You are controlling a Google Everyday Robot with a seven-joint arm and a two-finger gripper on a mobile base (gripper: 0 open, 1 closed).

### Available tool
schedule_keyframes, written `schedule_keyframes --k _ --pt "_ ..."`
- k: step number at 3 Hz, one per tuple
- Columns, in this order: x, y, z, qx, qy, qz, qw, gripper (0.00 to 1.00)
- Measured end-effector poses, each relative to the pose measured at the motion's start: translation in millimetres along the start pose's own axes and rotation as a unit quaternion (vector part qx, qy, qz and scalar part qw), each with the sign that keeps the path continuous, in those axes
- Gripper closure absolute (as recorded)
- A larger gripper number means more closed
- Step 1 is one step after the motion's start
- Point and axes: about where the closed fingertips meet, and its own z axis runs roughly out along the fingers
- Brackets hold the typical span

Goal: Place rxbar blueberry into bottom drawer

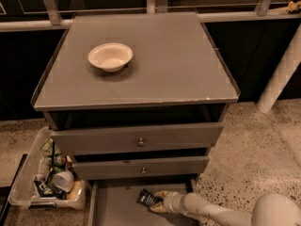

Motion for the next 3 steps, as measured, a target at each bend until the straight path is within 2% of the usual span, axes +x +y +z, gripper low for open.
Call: schedule_keyframes --k 1,3 --pt "0.5 0.1 0.5 0.0 0.001 0.0 1.0 0.82" --pt "0.5 0.1 0.5 0.0 0.001 0.0 1.0 0.36"
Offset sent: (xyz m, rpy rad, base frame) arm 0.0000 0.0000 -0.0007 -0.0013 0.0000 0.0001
